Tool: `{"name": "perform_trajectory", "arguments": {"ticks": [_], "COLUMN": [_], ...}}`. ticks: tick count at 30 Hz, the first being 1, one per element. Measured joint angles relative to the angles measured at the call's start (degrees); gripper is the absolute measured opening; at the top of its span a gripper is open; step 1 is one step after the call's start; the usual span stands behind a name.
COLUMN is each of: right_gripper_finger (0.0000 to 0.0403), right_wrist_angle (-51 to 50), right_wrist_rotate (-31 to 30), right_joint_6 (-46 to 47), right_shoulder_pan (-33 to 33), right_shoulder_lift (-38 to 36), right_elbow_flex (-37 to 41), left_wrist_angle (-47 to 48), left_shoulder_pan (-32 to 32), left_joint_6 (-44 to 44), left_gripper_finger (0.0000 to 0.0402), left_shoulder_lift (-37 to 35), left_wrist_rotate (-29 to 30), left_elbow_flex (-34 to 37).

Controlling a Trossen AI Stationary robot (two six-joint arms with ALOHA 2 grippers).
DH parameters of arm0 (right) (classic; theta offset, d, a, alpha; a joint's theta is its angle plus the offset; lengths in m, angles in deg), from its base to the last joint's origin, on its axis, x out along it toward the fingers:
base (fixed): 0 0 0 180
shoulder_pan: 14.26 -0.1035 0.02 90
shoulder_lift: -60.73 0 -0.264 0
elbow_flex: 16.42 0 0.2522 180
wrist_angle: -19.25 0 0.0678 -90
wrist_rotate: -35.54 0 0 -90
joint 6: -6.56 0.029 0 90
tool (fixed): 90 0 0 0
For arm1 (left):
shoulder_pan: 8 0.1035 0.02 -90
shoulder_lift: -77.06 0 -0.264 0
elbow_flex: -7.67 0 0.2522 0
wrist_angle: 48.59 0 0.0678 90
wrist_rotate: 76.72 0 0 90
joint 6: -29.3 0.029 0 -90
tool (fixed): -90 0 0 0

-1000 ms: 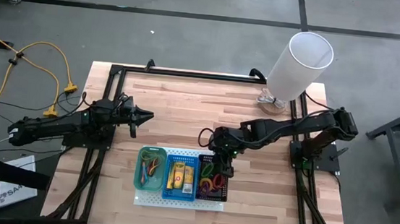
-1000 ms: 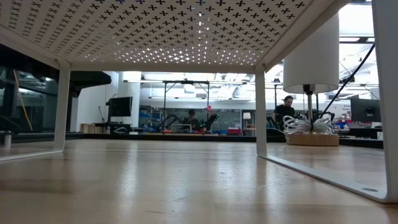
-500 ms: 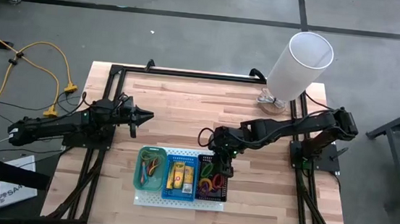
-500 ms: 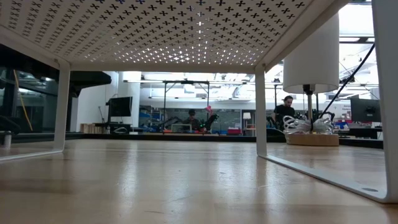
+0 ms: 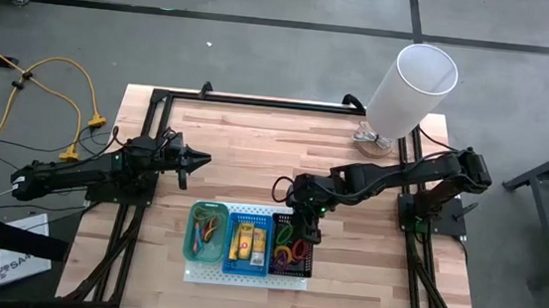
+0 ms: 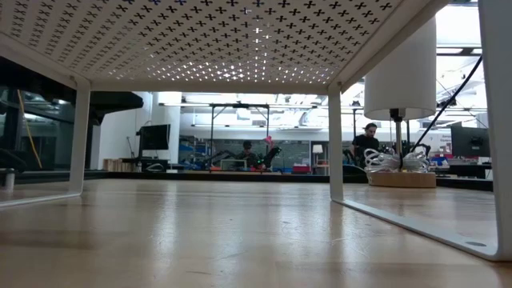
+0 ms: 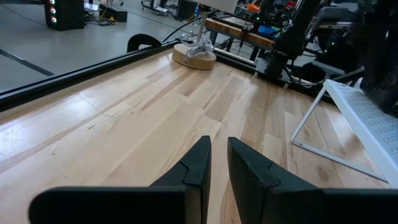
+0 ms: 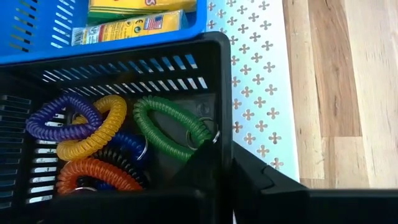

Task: Pick & Place Office Desk Supplies
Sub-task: Put the black bin on the shelf, then return to Home Position

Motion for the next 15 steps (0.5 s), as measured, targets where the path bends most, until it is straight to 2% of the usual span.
{"name": "perform_trajectory", "arguments": {"ticks": [8, 15], "right_gripper_finger": [0.0077, 0.0102], "right_wrist_angle": [0.00, 0.02], "right_wrist_rotate": [0.01, 0.01], "right_joint_6": [0.00, 0.00], "right_shoulder_pan": [0.00, 0.00], "right_shoulder_lift": [-0.02, -0.02], "right_elbow_flex": [-0.02, -0.02], "left_wrist_angle": [-0.01, 0.01], "left_shoulder_pan": [0.01, -0.01], "left_joint_6": [0.00, 0.00], "left_gripper_finger": [0.0050, 0.0050], "left_shoulder_lift": [0.00, 0.00], "left_wrist_rotate": [0.00, 0.00], "left_elbow_flex": [0.00, 0.00]}}
